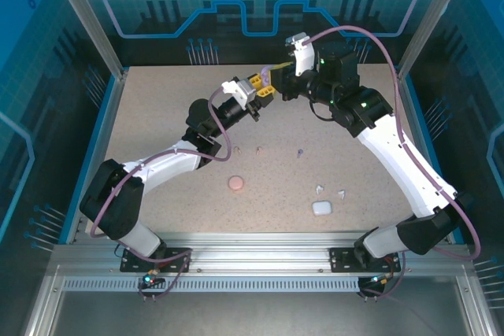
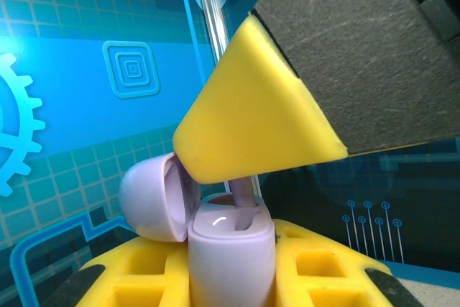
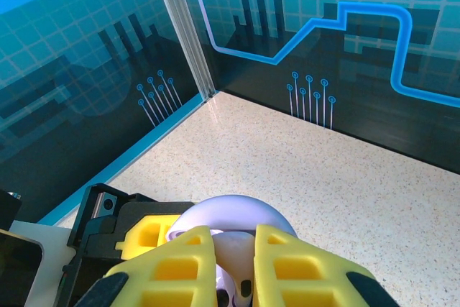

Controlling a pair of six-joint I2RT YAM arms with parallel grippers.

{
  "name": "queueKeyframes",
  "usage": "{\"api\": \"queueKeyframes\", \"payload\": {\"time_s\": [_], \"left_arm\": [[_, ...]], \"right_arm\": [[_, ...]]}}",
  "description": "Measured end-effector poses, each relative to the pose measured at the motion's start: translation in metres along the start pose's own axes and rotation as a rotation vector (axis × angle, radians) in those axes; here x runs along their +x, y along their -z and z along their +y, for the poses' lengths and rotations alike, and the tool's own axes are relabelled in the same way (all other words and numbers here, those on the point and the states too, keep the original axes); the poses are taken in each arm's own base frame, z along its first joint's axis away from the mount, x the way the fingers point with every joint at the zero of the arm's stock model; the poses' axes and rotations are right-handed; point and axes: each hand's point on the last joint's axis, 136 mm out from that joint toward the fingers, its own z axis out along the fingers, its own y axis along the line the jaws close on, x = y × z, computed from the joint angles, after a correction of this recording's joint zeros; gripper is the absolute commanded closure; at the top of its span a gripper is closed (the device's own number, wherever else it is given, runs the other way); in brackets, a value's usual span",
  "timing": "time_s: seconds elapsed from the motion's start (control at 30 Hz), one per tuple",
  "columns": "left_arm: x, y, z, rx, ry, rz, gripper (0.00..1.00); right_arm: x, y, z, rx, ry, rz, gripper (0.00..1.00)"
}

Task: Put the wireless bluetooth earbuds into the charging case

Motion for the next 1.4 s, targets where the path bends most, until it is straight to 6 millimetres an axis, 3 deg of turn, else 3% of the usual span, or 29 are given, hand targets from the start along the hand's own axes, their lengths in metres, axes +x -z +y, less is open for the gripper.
{"api": "queueKeyframes", "payload": {"time_s": [0.87, 1.4], "left_arm": [[-0.007, -0.002, -0.004, 0.027, -0.006, -0.018, 1.0], [0.005, -0.004, -0.005, 0.034, 0.008, 0.016, 1.0]], "right_arm": [[-0.007, 0.012, 0.003, -0.006, -0.03, -0.03, 0.86], [-0.014, 0.023, 0.015, -0.065, -0.038, -0.055, 0.87]]}}
